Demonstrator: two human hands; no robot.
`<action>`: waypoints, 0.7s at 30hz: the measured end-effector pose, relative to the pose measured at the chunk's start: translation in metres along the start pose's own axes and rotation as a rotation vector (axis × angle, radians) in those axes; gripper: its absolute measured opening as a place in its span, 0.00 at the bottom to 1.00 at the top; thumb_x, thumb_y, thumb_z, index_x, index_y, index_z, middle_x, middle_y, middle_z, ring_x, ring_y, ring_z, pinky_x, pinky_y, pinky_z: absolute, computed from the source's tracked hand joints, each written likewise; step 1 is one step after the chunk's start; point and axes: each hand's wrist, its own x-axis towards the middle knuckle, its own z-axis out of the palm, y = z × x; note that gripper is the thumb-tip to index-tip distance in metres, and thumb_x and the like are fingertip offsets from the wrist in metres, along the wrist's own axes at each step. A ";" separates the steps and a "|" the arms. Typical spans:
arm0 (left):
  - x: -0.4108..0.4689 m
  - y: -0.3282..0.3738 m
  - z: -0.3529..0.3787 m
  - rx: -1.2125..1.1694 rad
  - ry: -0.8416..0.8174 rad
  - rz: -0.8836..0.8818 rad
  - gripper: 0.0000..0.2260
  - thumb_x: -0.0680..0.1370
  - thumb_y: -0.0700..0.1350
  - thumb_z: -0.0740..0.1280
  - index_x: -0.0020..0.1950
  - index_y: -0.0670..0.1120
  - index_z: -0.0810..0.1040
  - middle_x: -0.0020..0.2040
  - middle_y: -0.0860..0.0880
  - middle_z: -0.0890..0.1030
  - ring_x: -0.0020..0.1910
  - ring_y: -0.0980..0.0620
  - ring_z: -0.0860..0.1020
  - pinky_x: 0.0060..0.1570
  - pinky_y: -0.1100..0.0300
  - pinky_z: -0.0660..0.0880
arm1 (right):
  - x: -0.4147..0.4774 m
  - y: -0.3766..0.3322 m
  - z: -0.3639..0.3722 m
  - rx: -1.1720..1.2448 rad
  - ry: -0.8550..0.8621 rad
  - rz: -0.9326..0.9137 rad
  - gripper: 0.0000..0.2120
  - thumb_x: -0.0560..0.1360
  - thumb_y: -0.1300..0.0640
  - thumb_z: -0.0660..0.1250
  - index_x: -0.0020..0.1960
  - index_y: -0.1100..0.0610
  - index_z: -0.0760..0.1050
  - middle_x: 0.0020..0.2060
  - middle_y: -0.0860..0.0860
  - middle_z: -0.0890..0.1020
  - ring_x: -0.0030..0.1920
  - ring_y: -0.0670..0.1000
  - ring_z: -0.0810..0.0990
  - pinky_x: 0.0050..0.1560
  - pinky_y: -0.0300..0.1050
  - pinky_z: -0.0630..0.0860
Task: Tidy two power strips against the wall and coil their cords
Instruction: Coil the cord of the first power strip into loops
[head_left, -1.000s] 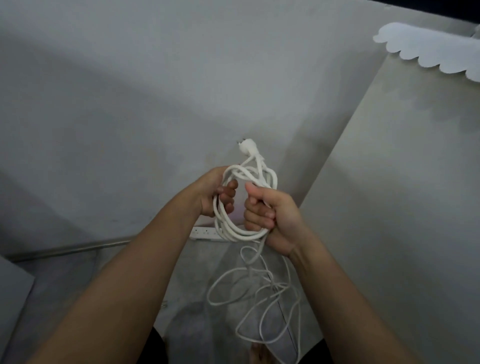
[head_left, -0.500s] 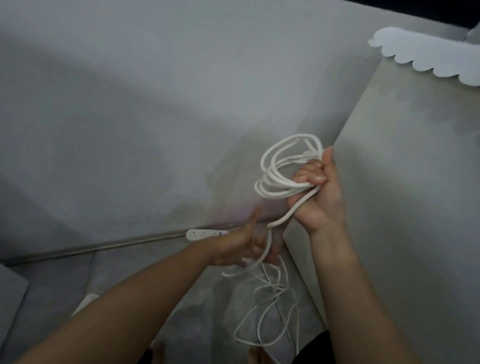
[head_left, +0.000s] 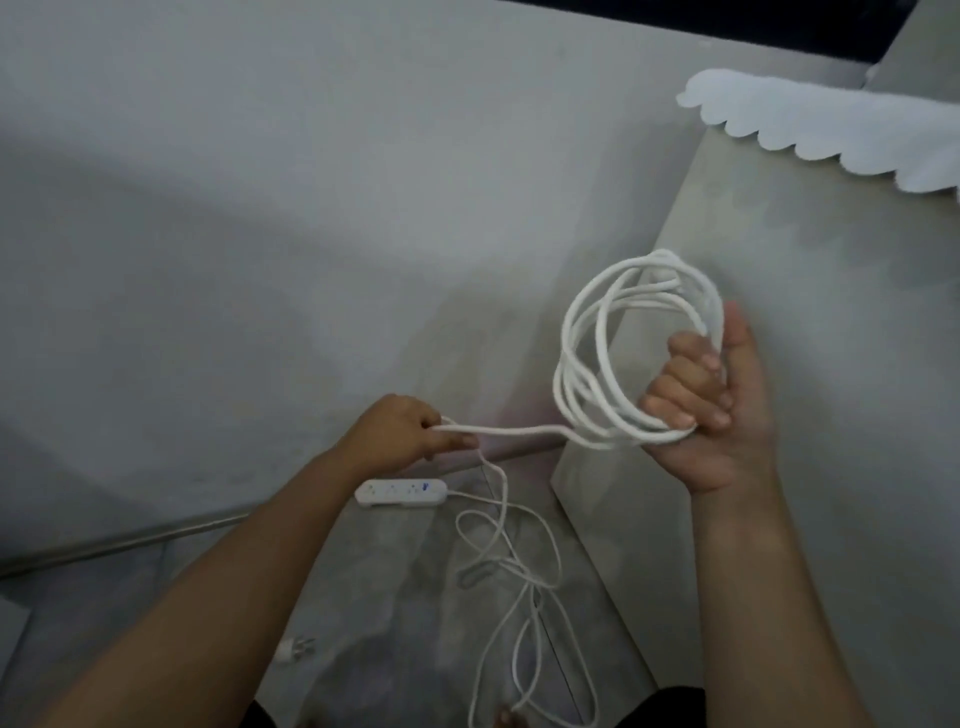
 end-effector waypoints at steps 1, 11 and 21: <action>0.002 0.002 -0.005 0.036 -0.112 -0.054 0.29 0.64 0.73 0.65 0.24 0.47 0.77 0.23 0.46 0.76 0.24 0.53 0.73 0.32 0.55 0.70 | -0.001 0.001 0.003 -0.043 -0.034 0.077 0.21 0.77 0.46 0.62 0.30 0.56 0.67 0.16 0.45 0.55 0.15 0.44 0.53 0.23 0.37 0.60; -0.005 0.012 0.001 0.354 -0.235 0.039 0.13 0.74 0.53 0.66 0.43 0.43 0.82 0.48 0.47 0.82 0.57 0.48 0.75 0.54 0.56 0.73 | -0.004 0.026 0.019 -0.918 0.307 0.284 0.20 0.68 0.43 0.68 0.27 0.54 0.65 0.17 0.47 0.59 0.15 0.44 0.57 0.18 0.34 0.59; -0.011 -0.010 -0.016 -0.395 0.104 -0.191 0.10 0.73 0.39 0.70 0.37 0.47 0.71 0.56 0.49 0.82 0.53 0.51 0.80 0.55 0.54 0.76 | -0.014 -0.009 0.004 0.047 -0.252 0.231 0.18 0.81 0.43 0.53 0.38 0.55 0.61 0.19 0.45 0.58 0.18 0.42 0.56 0.24 0.38 0.57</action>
